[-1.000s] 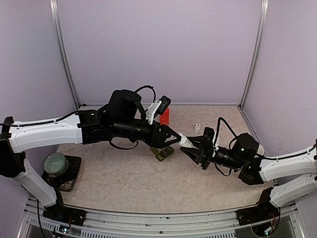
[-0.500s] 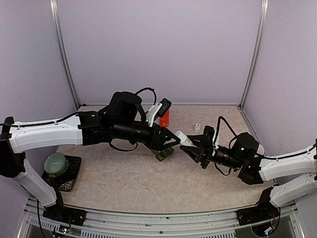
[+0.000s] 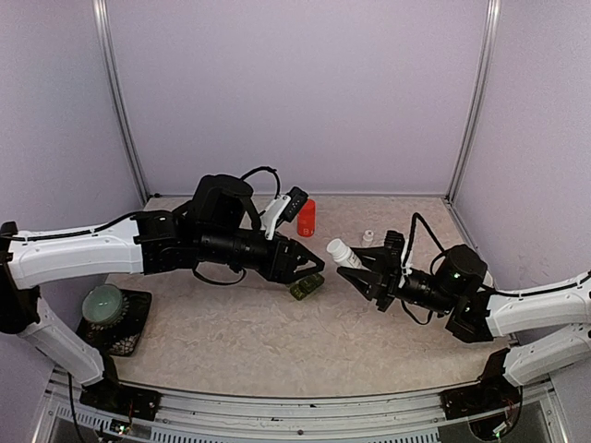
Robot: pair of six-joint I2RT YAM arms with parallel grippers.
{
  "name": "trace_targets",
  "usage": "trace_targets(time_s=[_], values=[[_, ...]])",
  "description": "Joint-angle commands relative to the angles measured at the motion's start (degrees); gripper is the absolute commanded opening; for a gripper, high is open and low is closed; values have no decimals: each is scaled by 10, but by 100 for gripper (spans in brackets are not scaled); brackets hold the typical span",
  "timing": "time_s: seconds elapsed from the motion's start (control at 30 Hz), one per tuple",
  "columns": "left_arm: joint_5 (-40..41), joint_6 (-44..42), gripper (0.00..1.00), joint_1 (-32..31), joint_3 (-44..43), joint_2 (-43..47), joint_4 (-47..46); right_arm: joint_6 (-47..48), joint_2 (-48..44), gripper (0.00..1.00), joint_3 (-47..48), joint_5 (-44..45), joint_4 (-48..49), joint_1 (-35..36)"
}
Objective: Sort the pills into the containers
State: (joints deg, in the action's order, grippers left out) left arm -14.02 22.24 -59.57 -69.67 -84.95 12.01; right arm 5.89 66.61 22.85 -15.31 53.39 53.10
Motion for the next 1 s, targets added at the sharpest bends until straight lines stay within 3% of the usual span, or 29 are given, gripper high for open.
trace_targets(time_s=[0.0, 0.27, 0.53, 0.97], values=[[-16, -8, 52, -12, -26, 21, -22, 0, 17, 6, 26, 8, -16, 6], [-14, -9, 55, -21, -88, -33, -6, -4, 34, 5, 43, -5, -31, 6], [39, -25, 55, -21, -115, -62, 20, -7, 27, 5, 41, -18, -31, 7], [42, -15, 55, -2, -28, -2, -11, -4, -10, 5, 27, -4, -21, 7]])
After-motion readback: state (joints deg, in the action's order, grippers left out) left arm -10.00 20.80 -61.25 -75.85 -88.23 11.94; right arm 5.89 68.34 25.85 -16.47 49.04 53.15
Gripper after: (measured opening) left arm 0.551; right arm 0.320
